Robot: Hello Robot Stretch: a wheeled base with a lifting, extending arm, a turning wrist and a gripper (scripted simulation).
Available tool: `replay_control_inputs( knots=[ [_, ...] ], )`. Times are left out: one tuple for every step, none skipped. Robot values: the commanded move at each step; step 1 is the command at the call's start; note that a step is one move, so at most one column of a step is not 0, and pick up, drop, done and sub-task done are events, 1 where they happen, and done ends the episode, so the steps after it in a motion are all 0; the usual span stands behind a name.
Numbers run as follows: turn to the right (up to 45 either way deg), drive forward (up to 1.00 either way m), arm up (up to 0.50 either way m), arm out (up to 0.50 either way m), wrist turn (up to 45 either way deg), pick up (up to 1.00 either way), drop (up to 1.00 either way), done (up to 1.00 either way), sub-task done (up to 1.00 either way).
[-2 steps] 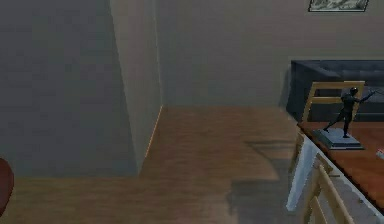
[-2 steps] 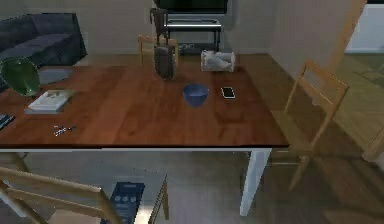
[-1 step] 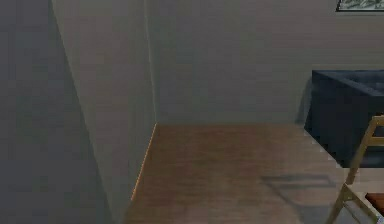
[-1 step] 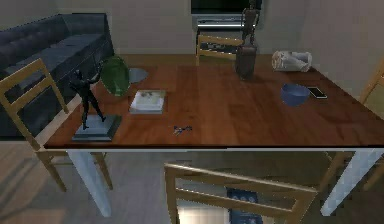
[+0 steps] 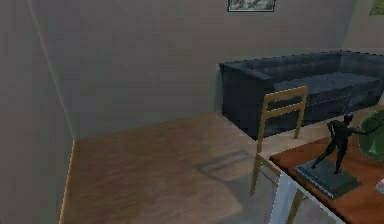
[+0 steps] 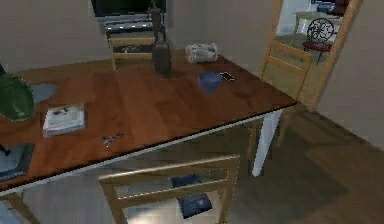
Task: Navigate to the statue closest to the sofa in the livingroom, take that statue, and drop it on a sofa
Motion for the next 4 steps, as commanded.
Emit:
replay_control_inputs(
  knots=[
    [3.0,0.00,0.00,0.00,0.0,0.00,0.00,0.00,0.00],
    [0.0,1.00,0.00,0.00,0.0,0.00,0.00,0.00,0.00],
    [0.0,0.35,0.00,0.00,0.0,0.00,0.00,0.00,0.00],
    [9.0,0.00,0.00,0.00,0.0,0.00,0.00,0.00,0.00]
  ],
)
